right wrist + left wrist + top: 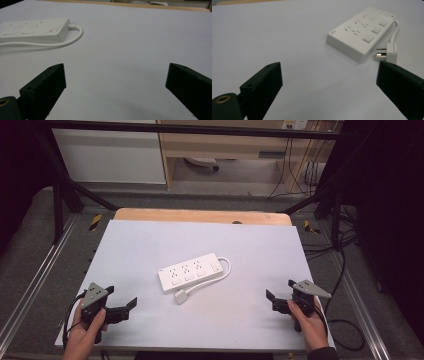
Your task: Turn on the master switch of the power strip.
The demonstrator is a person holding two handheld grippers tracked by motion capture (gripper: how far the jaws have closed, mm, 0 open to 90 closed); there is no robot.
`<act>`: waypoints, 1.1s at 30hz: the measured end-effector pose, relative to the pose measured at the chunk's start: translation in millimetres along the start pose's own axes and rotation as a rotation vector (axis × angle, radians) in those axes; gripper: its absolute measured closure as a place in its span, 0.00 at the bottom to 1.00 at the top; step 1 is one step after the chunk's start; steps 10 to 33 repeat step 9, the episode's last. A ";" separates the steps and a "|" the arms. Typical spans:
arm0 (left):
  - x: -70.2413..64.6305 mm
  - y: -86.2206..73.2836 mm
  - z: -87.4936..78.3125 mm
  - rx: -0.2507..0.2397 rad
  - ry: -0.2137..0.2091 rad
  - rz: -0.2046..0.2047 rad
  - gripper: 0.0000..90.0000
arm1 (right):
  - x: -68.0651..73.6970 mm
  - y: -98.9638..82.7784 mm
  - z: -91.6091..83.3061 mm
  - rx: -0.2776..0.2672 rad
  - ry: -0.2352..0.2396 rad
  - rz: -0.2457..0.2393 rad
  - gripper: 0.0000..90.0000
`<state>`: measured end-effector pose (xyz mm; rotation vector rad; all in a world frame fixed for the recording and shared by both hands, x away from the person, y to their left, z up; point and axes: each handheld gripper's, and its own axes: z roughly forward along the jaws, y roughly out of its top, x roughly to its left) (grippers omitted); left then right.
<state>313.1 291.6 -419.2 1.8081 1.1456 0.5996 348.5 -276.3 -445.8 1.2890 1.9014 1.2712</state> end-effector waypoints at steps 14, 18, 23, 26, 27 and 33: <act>-0.4 0.3 0.8 0.001 -0.002 -0.001 0.07 | 11.9 -3.6 23.0 0.099 -0.003 -0.030 0.04; -0.4 0.3 0.8 0.001 -0.002 -0.001 0.07 | 11.9 -3.6 23.0 0.099 -0.003 -0.030 0.04; -0.4 0.3 0.8 0.001 -0.002 -0.001 0.07 | 11.9 -3.6 23.0 0.099 -0.003 -0.030 0.04; -0.4 0.3 0.8 0.001 -0.002 -0.001 0.07 | 11.9 -3.6 23.0 0.099 -0.003 -0.030 0.04; -0.4 0.3 0.8 0.001 -0.002 -0.001 0.07 | 11.9 -3.6 23.0 0.099 -0.003 -0.030 0.04; -0.4 0.3 0.8 0.001 -0.002 -0.001 0.07 | 11.9 -3.6 23.0 0.099 -0.003 -0.030 0.04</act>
